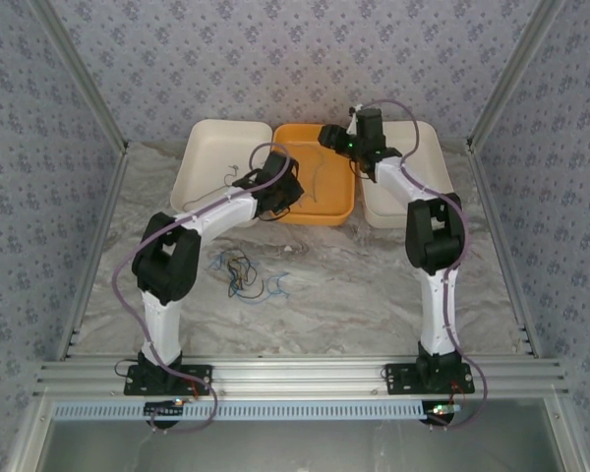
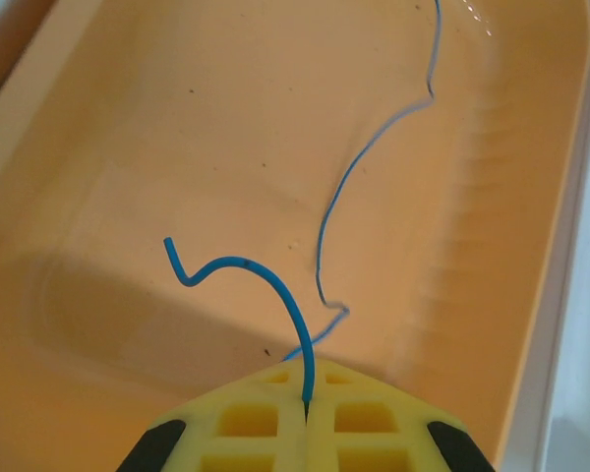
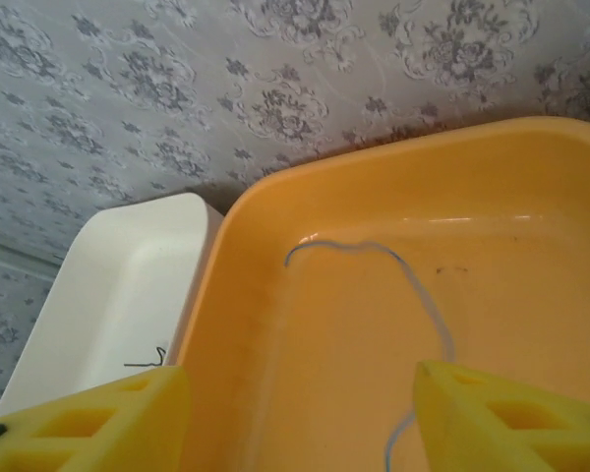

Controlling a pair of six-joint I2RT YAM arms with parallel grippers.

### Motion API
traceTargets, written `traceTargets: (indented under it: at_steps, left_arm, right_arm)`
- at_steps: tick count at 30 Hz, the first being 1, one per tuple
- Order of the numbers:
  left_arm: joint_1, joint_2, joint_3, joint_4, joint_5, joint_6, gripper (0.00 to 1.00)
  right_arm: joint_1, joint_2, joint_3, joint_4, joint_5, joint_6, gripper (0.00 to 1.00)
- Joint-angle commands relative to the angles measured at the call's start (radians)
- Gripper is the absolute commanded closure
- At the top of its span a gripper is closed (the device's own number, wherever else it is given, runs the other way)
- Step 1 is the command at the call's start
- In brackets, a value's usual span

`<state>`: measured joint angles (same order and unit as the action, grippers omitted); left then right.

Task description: Untangle the cables

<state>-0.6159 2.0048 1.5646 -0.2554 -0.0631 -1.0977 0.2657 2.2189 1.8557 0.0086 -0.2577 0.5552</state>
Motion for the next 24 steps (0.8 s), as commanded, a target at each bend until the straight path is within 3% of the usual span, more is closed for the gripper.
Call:
traceTargets:
  at_steps: [1, 5, 10, 12, 15, 18, 24]
  left_arm:
    - [-0.012, -0.011, 0.017, 0.014, 0.025, -0.027, 1.0]
    - [-0.014, 0.008, 0.027, 0.01, 0.026, -0.044, 1.0]
    - [-0.015, 0.052, 0.075, 0.008, 0.063, -0.048, 0.99]
    - [-0.02, 0.063, 0.095, 0.007, 0.082, -0.04, 0.87]
    - [-0.035, 0.044, 0.12, -0.053, 0.053, -0.022, 0.35]
    - [-0.046, -0.006, 0.126, -0.127, -0.015, -0.001, 0.14]
    - [-0.06, -0.206, 0.036, -0.215, -0.17, 0.007, 0.12]
  right_arm:
    - [0.011, -0.099, 0.025, -0.009, 0.029, -0.025, 0.3]
    - [0.01, -0.209, -0.025, -0.026, 0.053, -0.048, 0.3]
    - [0.011, -0.445, -0.234, 0.026, 0.116, -0.054, 0.3]
    - [0.013, -0.548, -0.327, 0.043, 0.134, -0.055, 0.3]
    - [0.012, -0.696, -0.458, 0.039, 0.162, -0.05, 0.3]
    - [0.022, -0.838, -0.558, 0.0, 0.18, -0.056, 0.3]
    - [0.077, -1.128, -0.791, -0.087, 0.254, -0.071, 0.31]
